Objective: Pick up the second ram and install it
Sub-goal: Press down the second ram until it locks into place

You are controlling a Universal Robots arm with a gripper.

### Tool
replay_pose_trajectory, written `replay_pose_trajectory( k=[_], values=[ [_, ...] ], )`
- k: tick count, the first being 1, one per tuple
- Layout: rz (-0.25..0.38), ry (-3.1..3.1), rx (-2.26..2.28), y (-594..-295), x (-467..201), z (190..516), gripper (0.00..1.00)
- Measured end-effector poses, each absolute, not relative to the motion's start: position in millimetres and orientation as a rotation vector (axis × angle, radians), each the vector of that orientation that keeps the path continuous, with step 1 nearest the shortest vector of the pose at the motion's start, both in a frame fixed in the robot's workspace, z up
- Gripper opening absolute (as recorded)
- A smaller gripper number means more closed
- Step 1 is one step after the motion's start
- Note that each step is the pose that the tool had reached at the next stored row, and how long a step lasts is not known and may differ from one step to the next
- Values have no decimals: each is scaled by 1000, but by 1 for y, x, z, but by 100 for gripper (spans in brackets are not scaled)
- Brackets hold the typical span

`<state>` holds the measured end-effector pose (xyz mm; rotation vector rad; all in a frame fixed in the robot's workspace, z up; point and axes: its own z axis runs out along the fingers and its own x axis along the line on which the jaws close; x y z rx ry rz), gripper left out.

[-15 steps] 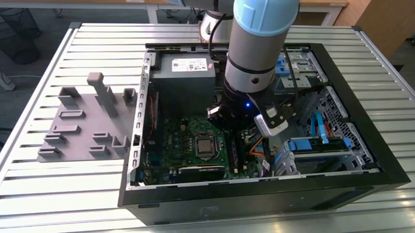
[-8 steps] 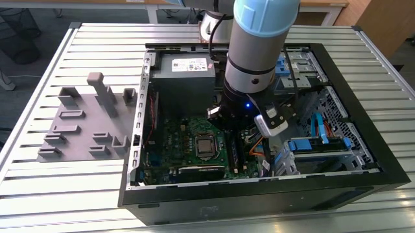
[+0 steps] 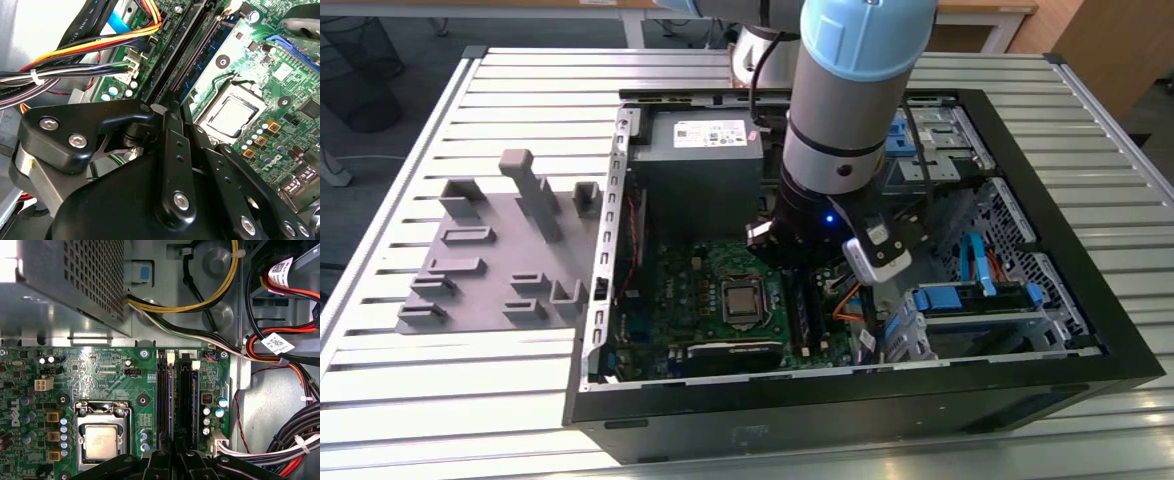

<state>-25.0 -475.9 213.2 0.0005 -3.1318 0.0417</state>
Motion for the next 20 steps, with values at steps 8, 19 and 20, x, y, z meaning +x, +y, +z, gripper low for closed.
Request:
replay_pose_trajectory(
  k=[8,19,20],
  values=[
    [40,-3132,1,-476,-25,212,14],
    [40,-3132,1,-476,-25,207,14],
    [40,-3132,0,-476,-25,207,14]
  ],
)
